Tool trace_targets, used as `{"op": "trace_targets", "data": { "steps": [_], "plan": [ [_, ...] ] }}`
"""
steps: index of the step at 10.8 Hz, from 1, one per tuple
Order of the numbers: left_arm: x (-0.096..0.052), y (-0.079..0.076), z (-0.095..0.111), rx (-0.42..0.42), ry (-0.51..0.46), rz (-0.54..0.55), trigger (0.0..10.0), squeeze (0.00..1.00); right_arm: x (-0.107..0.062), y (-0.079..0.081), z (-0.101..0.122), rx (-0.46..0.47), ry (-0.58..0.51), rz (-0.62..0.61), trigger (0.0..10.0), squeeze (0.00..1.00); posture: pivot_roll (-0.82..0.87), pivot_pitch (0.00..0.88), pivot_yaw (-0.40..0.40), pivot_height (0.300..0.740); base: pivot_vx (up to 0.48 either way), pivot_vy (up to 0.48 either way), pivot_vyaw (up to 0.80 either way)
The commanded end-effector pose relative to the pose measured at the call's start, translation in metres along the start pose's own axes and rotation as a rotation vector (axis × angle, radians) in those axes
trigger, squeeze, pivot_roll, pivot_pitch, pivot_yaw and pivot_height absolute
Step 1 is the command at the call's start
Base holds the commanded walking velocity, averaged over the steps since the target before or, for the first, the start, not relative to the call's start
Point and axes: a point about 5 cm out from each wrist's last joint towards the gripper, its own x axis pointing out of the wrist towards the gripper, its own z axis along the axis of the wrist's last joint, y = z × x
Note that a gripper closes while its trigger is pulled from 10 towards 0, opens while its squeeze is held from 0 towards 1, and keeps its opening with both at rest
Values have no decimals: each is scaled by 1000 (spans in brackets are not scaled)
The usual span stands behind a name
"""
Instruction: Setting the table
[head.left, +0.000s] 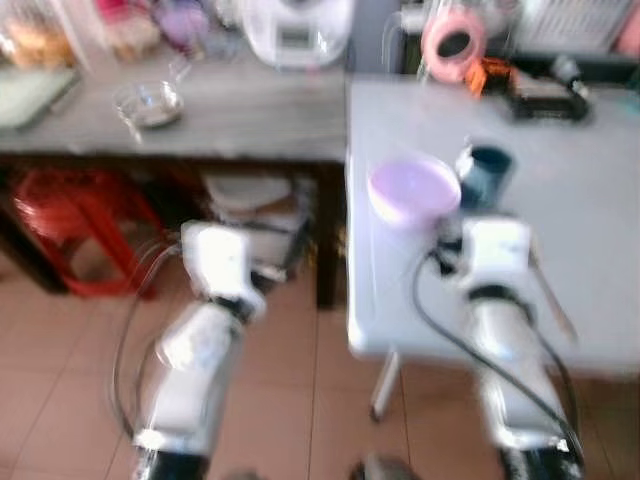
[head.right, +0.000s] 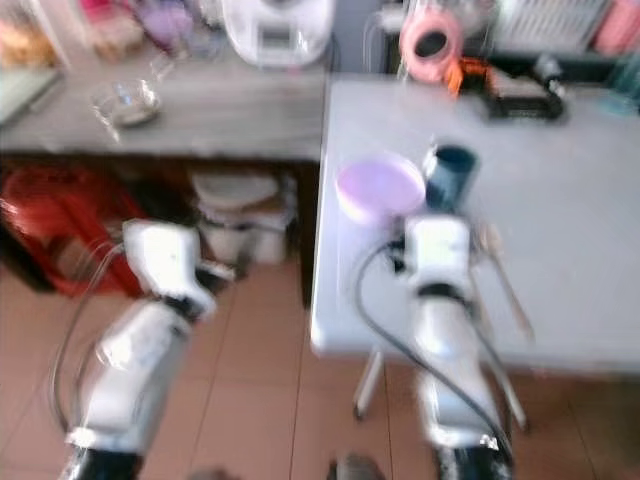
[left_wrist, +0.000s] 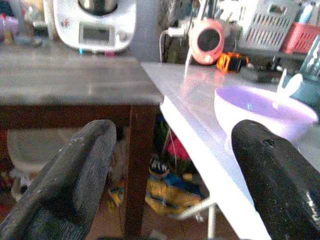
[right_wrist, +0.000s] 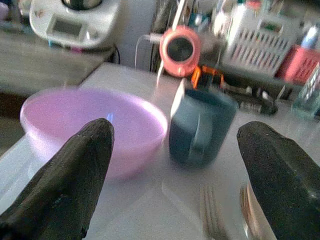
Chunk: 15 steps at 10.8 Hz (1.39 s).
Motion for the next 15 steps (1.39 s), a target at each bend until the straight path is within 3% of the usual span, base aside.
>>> {"op": "trace_targets", "data": {
  "steps": [1, 3, 6, 7, 8, 10, 11, 12, 13, 14, 15],
  "plan": [
    [-2, 10, 4, 23, -6, 32, 10000, 0, 2, 9, 9, 1, -43, 33, 10000, 0, 24, 0, 3, 740, 292, 0, 0],
    [-2, 15, 5, 31, -7, 60, 10000, 0, 7, 13, 16, -52, -88, 50, 10000, 0, 22, 0, 15, 740, 0, 0, 0],
    [-15, 26, -16, 48, 138, 120, 10000, 0, 14, 15, 17, -73, -80, 95, 10000, 0, 24, 0, 16, 740, 0, 0, 0],
    [-23, 26, -23, 62, 191, 97, 10000, 0, 17, 13, 20, -56, -107, 106, 10000, 0, 27, 0, 19, 740, 0, 0, 0],
    [-34, 24, -26, 96, 230, -29, 10000, 0, 23, 7, 17, -39, -79, 127, 10000, 0, 29, 5, 25, 740, 0, 0, 0],
    [-40, 28, -28, 162, 292, -139, 10000, 0, 34, -1, 11, -99, -17, 186, 10000, 0, 30, 19, 36, 740, 0, 0, 0],
    [-39, 27, -28, 154, 301, -148, 10000, 0, 36, -3, 5, -117, 31, 217, 10000, 824, 28, 23, 34, 740, 0, 0, 0],
    [-39, 22, -29, 148, 303, -160, 10000, 0, 36, 0, 7, -135, 26, 285, 10000, 1000, 25, 31, 32, 740, 0, 0, 0],
    [-41, 20, -29, 146, 306, -163, 10000, 0, 35, 3, 10, -173, 9, 341, 10000, 1000, 25, 36, 28, 740, 0, 0, 0],
    [-44, 19, -31, 152, 318, -164, 10000, 0, 36, 5, 8, -205, 33, 395, 10000, 0, 30, 39, 25, 740, 0, 0, 0],
    [-45, 19, -31, 152, 322, -167, 10000, 0, 38, 5, 7, -236, 43, 427, 10000, 0, 35, 41, 24, 740, 0, 0, 0]
  ]
}}
